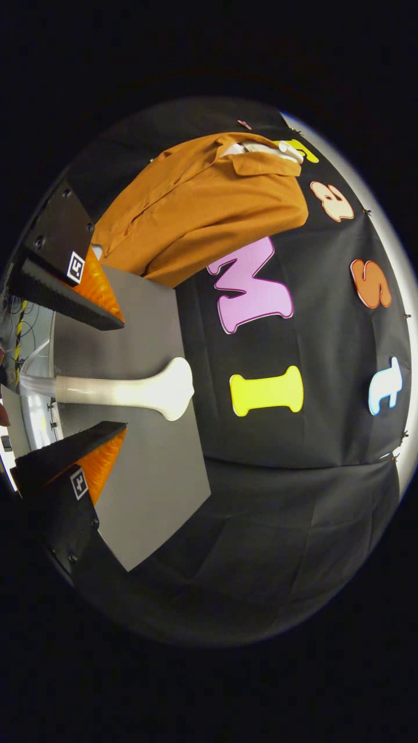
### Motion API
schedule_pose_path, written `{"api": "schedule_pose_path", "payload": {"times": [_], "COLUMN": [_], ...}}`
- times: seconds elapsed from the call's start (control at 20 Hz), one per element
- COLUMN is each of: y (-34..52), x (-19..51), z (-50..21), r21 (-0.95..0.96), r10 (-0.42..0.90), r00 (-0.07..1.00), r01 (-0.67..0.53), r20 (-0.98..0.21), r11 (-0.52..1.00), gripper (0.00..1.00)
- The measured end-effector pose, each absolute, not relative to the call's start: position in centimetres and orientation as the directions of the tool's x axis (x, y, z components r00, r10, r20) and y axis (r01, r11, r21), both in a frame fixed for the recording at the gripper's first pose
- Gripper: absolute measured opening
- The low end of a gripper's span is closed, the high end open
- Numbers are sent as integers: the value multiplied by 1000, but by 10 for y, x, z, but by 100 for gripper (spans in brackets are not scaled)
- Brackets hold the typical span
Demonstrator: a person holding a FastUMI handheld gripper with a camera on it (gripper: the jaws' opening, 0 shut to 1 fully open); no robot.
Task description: Iron the clothes twice with a garment steamer, once on the left side and once on the right side.
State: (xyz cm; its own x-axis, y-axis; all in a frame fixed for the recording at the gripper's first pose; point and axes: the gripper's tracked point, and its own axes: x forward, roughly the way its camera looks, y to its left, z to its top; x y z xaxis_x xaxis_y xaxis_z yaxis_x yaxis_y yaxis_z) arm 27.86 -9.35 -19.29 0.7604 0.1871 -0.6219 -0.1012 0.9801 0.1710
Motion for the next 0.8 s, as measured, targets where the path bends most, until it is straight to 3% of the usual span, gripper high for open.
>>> {"api": "schedule_pose_path", "payload": {"times": [0.35, 0.45, 0.5, 0.65, 0.75, 0.8], "y": [-92, -94, -94, -87, -86, -90], "x": [316, 321, 322, 320, 321, 320], "z": [-261, -272, -278, -287, -294, -282], "r21": [193, 200, 205, 233, 243, 243], "r10": [219, 225, 229, 254, 258, 257], "r00": [639, 613, 597, 559, 541, 547], "r01": [-112, -111, -109, -110, -101, -98], "r20": [-737, -758, -769, -789, -801, -797], "r11": [975, 974, 973, 966, 965, 965], "gripper": [99, 94, 85, 85, 53, 49]}}
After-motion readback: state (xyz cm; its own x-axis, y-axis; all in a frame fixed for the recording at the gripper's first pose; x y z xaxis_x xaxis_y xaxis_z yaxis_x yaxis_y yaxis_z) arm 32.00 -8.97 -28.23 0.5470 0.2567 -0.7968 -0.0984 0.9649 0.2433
